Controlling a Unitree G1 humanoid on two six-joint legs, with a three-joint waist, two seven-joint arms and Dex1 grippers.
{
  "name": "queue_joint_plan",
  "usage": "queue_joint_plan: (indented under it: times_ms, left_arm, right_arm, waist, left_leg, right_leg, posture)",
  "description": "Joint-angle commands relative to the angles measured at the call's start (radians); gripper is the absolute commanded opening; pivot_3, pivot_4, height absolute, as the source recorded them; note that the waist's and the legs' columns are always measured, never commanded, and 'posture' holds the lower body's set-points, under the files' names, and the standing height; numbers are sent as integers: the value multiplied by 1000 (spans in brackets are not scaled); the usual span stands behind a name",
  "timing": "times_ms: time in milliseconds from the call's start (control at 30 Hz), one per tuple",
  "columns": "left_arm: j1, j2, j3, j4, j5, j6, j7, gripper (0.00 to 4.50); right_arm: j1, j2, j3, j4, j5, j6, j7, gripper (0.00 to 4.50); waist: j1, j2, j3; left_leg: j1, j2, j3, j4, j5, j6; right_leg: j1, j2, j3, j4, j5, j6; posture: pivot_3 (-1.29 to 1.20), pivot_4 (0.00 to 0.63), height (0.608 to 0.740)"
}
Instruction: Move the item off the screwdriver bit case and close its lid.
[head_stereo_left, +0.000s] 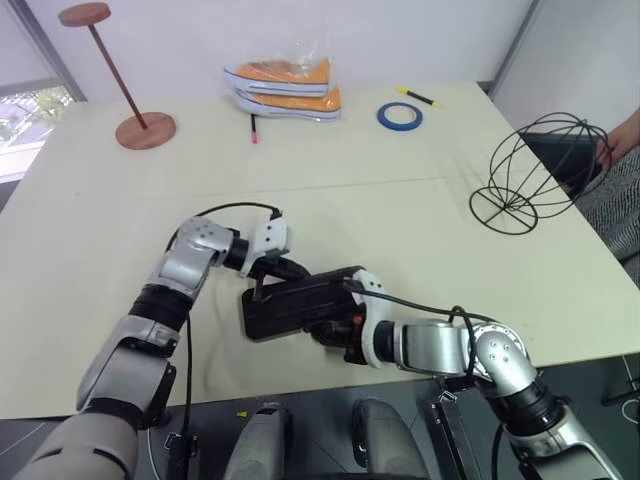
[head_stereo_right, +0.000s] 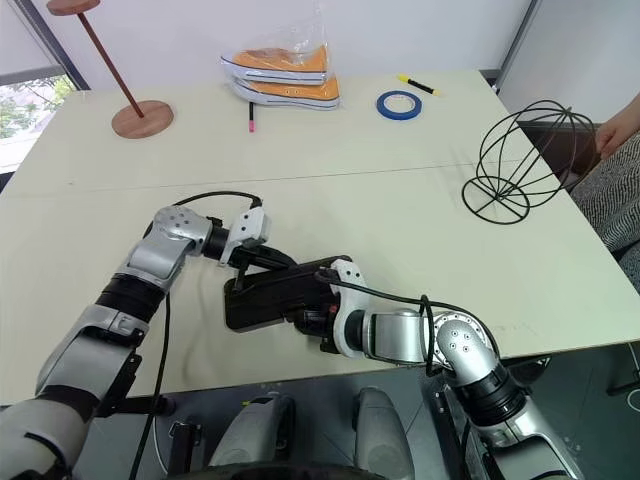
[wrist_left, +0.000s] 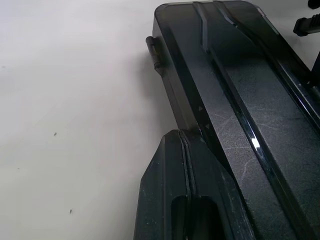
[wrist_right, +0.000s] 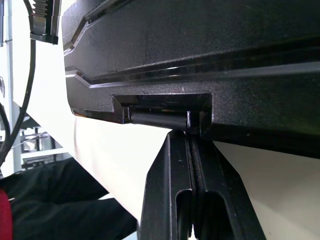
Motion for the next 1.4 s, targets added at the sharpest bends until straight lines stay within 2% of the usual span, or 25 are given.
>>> queue_joint_plan:
  times_ms: [33,333,867,1400]
  left_arm:
    - [49,2,-50,-54,12,-31,-48,0]
    - [113,27,-87,-83,45,-87,-74,0]
    - [-30,-87,-25,159,90,-203,29,0]
    - [-28,-132,-18,161,73,-198,30,0]
  right_arm:
    - [-33,18,-45,-8,-80,-30,7,43]
    - [-44,31,-59,-20,-126,-3,32,43]
    - [-100,32,-40,-42,-163,105,129,43]
    - [-178,92,-55,2,-309,195,262,43]
  waist:
    - [0,0,0]
    - [0,0,-1]
    - [5,1,-2]
    - [4,1,-2]
  left_leg:
    - [0,0,0,0,0,0]
    - [1,6,2,0,-1,2]
    - [3,6,2,0,-1,2]
    - [2,6,2,0,-1,2]
  right_leg:
    - [0,0,0,0,0,0]
    - [0,2,1,0,0,0]
    - [3,2,0,-1,0,-1]
    - [2,3,0,0,0,-1]
  posture:
    - [0,150,740]
    - [0,150,740]
    - [0,150,740]
    - [0,150,740]
